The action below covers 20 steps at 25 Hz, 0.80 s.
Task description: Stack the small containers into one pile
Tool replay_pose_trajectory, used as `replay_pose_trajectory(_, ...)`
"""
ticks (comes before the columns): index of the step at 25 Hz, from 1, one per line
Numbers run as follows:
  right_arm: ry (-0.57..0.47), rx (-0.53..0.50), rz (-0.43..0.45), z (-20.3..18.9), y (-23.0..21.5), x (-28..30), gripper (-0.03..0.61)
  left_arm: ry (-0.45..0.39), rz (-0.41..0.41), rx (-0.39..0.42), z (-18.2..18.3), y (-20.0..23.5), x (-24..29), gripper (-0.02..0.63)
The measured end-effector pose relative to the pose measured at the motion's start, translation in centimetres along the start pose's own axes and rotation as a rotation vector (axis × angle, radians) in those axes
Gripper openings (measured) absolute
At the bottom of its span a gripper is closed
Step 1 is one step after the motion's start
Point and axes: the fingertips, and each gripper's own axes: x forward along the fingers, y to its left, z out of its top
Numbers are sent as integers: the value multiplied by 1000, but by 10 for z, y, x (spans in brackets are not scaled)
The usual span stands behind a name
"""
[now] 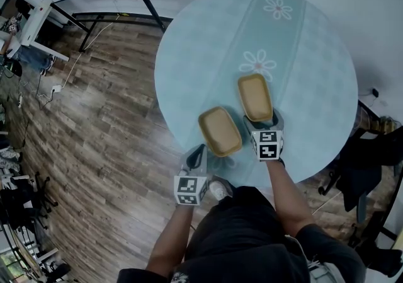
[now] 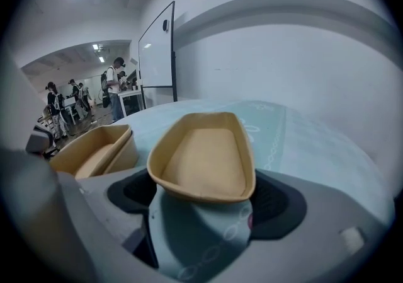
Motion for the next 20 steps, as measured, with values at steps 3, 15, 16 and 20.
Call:
replay_pose_trajectory(3,-28,0,-2,9,-2,-9,459,-16,4,9,2,-1,-2,-6)
replay_pose_trajectory(15,-125,10,93,45,35,-65,459,-62,12,13,0,-10,-23,-6)
replay_pose_trajectory(16,-124,1,104,44,43,-69,459,-63,17,10,-2,-9,-27,-6)
replay_pose_trajectory(20,-123,-13,145,39,73,-82,459,-79,40,-12,-3,-6,-45,-6)
